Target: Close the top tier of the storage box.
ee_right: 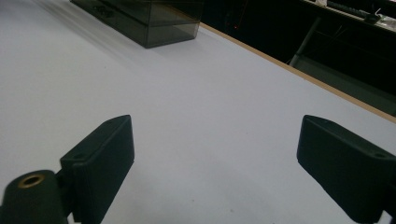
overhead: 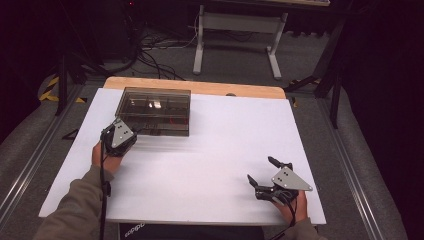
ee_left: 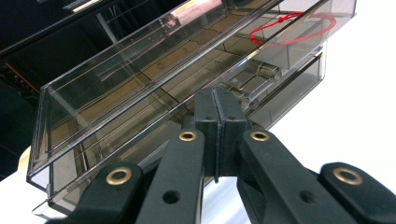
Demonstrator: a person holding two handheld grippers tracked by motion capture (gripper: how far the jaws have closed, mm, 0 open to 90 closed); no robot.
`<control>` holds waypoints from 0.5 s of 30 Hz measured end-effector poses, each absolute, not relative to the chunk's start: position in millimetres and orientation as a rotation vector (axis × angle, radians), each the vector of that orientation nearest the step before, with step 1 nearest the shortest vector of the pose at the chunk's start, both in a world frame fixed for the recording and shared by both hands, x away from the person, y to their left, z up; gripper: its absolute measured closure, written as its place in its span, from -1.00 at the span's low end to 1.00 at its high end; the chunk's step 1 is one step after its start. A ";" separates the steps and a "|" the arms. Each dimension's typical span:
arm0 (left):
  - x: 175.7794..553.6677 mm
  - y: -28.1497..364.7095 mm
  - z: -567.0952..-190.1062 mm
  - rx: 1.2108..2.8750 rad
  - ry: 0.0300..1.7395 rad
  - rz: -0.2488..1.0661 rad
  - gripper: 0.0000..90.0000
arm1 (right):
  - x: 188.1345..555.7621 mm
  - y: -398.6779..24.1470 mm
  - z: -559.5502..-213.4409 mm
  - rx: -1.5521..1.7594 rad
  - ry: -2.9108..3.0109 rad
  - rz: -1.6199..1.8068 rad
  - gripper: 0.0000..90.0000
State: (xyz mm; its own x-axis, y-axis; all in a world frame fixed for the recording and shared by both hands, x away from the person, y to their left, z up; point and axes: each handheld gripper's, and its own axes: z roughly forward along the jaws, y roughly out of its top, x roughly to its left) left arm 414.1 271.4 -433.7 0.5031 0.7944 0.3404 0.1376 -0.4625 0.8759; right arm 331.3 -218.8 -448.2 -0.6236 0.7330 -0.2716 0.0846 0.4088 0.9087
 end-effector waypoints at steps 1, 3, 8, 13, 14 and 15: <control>414.5 271.1 -433.8 1.906 0.771 0.985 0.98 | 331.3 -218.5 -448.2 0.692 1.994 1.232 -0.74; 415.4 270.9 -433.6 1.910 0.769 0.990 0.98 | 331.0 -217.9 -448.2 0.690 1.998 1.232 -0.74; 417.9 270.1 -433.9 1.913 0.765 0.986 0.98 | 331.2 -218.1 -448.3 0.690 1.999 1.231 -0.73; 420.1 269.8 -434.0 1.927 0.756 0.978 0.98 | 331.6 -217.8 -448.5 0.687 2.000 1.228 -0.73; 420.3 269.7 -434.1 1.923 0.760 0.981 0.98 | 331.6 -217.8 -448.6 0.687 2.001 1.227 -0.73; 420.2 269.2 -434.3 1.912 0.771 0.990 0.98 | 331.6 -217.6 -448.6 0.687 2.000 1.226 -0.73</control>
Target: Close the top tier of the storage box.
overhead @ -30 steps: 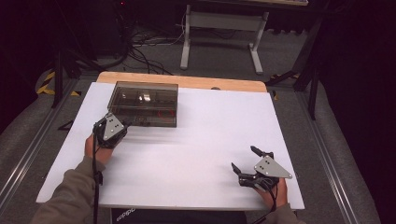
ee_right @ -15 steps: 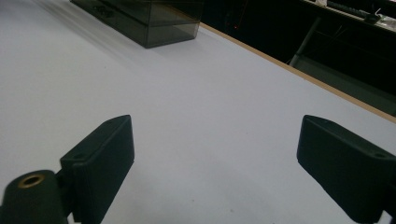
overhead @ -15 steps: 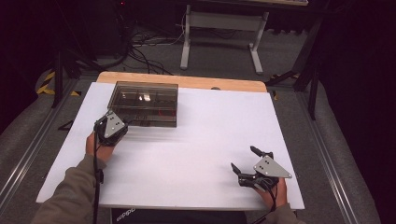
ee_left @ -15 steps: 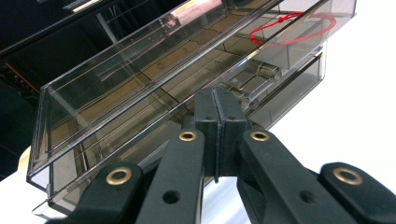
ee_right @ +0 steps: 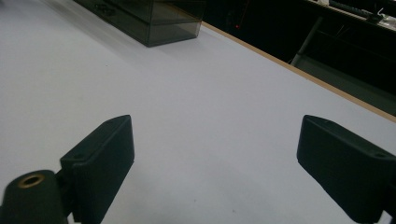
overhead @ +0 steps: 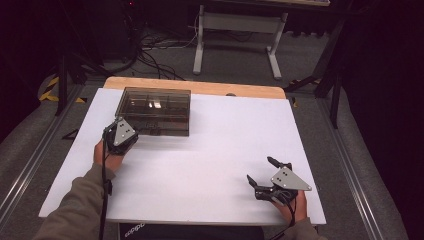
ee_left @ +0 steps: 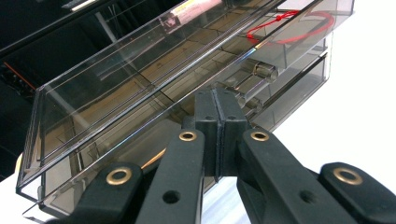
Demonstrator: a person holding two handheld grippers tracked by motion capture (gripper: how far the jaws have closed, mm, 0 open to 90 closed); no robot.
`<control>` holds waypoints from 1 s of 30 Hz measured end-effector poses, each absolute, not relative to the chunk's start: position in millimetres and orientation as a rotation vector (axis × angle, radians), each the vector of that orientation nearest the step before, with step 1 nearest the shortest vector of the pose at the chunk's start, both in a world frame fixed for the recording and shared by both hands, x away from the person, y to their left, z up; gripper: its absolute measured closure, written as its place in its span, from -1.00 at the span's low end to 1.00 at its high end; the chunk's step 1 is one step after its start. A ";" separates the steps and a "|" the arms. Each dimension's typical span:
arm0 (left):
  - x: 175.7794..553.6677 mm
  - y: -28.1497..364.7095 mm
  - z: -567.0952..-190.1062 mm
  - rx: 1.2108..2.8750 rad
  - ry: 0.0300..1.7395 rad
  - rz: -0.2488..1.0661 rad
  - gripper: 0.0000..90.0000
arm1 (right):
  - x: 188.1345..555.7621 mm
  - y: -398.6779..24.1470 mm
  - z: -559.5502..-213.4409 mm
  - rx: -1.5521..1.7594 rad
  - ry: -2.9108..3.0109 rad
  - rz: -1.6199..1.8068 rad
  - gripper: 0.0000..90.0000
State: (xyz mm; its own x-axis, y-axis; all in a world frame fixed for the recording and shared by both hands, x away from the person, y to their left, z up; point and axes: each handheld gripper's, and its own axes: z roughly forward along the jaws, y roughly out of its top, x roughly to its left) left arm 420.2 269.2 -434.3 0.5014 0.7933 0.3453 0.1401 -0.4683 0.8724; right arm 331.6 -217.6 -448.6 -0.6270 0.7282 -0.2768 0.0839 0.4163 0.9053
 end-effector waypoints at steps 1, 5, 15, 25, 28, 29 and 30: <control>420.2 269.2 -434.3 1.915 0.772 0.987 0.98 | 331.5 -217.6 -448.6 0.686 2.000 1.226 -0.73; 422.1 269.4 -433.9 1.911 0.769 0.995 0.98 | 331.5 -217.5 -448.7 0.690 2.001 1.226 -0.73; 426.2 268.4 -434.6 1.913 0.774 0.986 0.98 | 331.5 -217.4 -448.6 0.687 1.997 1.224 -0.73; 427.2 267.5 -435.8 1.919 0.777 0.991 0.98 | 331.5 -217.0 -449.0 0.692 2.000 1.226 -0.73; 428.2 267.1 -435.7 1.922 0.773 0.992 0.98 | 331.6 -216.6 -449.2 0.693 2.002 1.227 -0.73; 428.3 266.6 -435.9 1.923 0.774 1.001 0.98 | 331.7 -216.5 -449.3 0.694 2.003 1.227 -0.73; 428.4 266.0 -436.0 1.932 0.768 1.009 0.98 | 332.1 -216.3 -449.5 0.688 2.006 1.225 -0.73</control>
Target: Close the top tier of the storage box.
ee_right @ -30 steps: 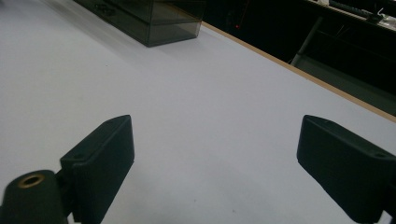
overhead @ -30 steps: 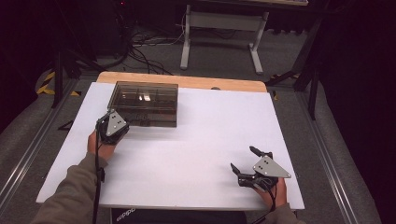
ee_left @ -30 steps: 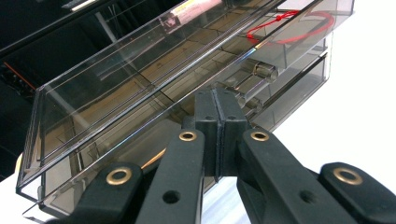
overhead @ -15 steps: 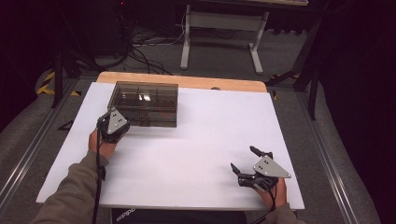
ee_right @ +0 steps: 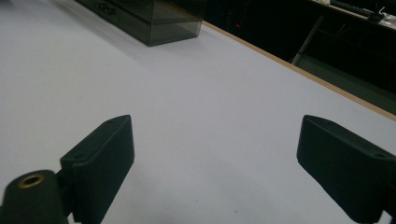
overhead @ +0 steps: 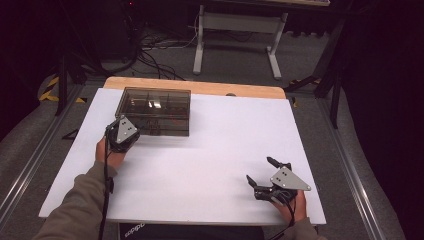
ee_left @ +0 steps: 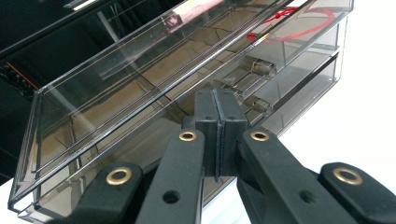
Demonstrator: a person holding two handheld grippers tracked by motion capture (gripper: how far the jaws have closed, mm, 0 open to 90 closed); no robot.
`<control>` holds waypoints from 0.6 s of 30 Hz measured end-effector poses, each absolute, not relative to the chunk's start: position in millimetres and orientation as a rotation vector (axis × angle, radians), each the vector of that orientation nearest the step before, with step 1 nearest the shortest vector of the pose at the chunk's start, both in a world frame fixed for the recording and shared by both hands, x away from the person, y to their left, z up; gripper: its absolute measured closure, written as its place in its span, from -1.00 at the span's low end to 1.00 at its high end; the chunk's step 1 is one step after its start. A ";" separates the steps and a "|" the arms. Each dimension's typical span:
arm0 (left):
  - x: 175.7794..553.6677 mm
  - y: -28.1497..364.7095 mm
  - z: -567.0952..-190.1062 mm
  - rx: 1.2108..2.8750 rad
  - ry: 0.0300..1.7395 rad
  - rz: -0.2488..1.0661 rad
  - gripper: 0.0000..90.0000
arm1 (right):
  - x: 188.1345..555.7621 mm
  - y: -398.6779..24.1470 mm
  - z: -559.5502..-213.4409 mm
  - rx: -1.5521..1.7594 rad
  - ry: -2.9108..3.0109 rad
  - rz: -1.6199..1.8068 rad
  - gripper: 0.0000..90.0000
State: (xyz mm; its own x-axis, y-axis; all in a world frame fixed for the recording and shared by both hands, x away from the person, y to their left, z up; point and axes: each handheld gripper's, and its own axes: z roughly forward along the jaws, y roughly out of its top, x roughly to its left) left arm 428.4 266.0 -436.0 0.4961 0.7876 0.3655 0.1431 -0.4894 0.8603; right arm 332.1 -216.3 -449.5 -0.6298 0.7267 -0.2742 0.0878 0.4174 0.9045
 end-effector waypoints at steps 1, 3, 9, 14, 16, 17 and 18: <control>428.7 265.8 -435.8 1.934 0.763 1.017 0.98 | 332.1 -216.1 -449.8 0.689 2.008 1.223 -0.73; 429.0 265.2 -435.7 1.935 0.758 1.015 0.98 | 332.2 -215.9 -450.1 0.695 2.010 1.223 -0.73; 431.2 265.3 -436.5 1.927 0.771 1.008 0.98 | 332.3 -216.0 -450.3 0.696 2.010 1.224 -0.73; 433.1 265.3 -436.6 1.924 0.777 1.010 0.98 | 332.5 -216.0 -450.4 0.695 2.011 1.225 -0.74; 434.0 265.1 -436.7 1.925 0.778 1.011 0.98 | 332.4 -215.9 -450.5 0.695 2.012 1.224 -0.73; 434.4 265.2 -436.8 1.924 0.780 1.010 0.98 | 332.4 -215.9 -450.5 0.695 2.011 1.223 -0.73; 434.9 265.2 -436.9 1.921 0.779 1.011 0.98 | 332.5 -216.0 -450.5 0.695 2.011 1.224 -0.73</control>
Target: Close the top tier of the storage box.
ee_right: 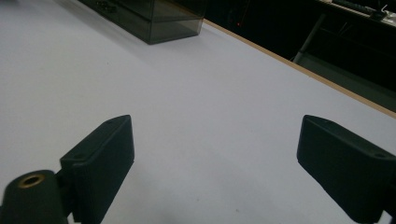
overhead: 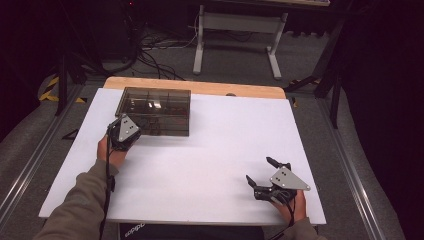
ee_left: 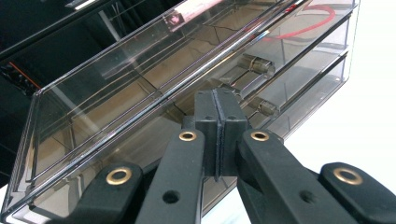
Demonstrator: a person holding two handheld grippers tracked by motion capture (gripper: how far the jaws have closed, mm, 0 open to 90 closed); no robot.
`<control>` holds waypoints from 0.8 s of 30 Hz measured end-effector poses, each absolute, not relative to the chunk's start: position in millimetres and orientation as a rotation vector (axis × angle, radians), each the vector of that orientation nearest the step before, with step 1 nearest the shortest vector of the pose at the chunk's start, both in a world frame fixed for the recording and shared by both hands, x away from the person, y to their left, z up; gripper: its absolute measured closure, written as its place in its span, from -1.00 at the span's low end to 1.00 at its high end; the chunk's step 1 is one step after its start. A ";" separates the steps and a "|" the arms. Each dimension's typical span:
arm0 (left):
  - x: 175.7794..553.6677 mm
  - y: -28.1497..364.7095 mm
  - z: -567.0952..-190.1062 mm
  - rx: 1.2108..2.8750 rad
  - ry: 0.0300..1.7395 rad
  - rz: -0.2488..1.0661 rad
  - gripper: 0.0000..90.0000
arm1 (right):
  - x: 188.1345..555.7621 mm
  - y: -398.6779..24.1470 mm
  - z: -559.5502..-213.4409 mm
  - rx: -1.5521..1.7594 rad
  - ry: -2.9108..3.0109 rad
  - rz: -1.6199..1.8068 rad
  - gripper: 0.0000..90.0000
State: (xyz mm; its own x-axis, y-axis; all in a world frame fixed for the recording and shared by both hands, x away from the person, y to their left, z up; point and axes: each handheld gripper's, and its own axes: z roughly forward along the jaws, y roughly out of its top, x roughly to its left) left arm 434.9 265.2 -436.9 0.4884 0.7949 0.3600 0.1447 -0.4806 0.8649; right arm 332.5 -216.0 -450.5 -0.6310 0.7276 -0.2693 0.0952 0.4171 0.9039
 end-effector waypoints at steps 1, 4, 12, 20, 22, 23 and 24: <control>435.0 265.1 -437.0 1.924 0.781 1.008 0.98 | 332.5 -216.1 -450.5 0.696 2.011 1.223 -0.73; 435.6 264.9 -437.1 1.920 0.782 1.007 0.98 | 332.6 -215.9 -450.5 0.695 2.012 1.223 -0.74; 435.7 265.0 -436.9 1.921 0.783 1.008 0.99 | 332.3 -215.9 -450.4 0.693 2.014 1.221 -0.74; 431.4 266.8 -433.8 1.900 0.788 0.988 0.95 | 331.9 -216.9 -449.7 0.690 2.009 1.223 -0.74; 429.9 266.9 -432.3 1.896 0.782 0.998 0.93 | 331.7 -217.0 -449.4 0.692 2.007 1.226 -0.74; 428.8 267.2 -431.4 1.894 0.783 1.001 0.93 | 331.6 -217.1 -449.3 0.691 2.007 1.226 -0.74; 427.9 267.4 -430.6 1.889 0.784 1.002 0.93 | 331.4 -217.0 -449.1 0.691 2.007 1.226 -0.74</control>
